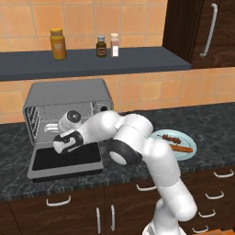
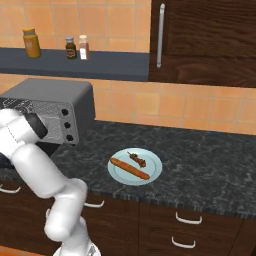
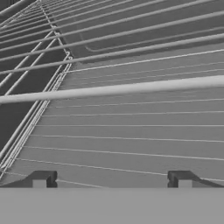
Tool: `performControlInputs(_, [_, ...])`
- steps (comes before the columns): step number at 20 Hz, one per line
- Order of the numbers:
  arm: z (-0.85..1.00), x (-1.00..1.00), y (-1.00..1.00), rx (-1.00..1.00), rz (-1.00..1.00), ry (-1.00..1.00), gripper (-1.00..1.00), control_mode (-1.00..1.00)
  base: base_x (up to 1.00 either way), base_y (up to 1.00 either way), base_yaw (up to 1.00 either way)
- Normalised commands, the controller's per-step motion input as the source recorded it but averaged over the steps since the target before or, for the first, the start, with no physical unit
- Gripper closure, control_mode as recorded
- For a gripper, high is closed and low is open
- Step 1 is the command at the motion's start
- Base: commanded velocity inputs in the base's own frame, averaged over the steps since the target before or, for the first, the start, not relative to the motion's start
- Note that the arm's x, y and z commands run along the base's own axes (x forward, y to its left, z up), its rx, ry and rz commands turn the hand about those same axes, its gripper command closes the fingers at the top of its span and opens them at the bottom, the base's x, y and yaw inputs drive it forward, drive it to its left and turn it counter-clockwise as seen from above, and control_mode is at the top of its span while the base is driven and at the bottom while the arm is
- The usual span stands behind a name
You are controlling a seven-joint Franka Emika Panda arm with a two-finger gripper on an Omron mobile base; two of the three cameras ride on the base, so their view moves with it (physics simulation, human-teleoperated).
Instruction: Pick up the kebab skewer and baguette bread, and place them inside the toaster oven. Close the toaster oven door and start by setting the timer.
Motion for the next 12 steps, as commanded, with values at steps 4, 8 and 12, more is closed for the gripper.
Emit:
performControlInputs(4, [-0.5,-0.99,0.24,-0.04,0.0,0.3,-1.0,-1.0,0.0,0.0,0.0])
performControlInputs(8, [-0.64,-1.0,0.08,-0.09,0.0,0.33,-1.0,-1.0,0.0,0.0,0.0])
performControlInputs(12, [-0.68,-1.0,0.04,-0.16,0.0,0.38,-1.0,-1.0,0.0,0.0,0.0])
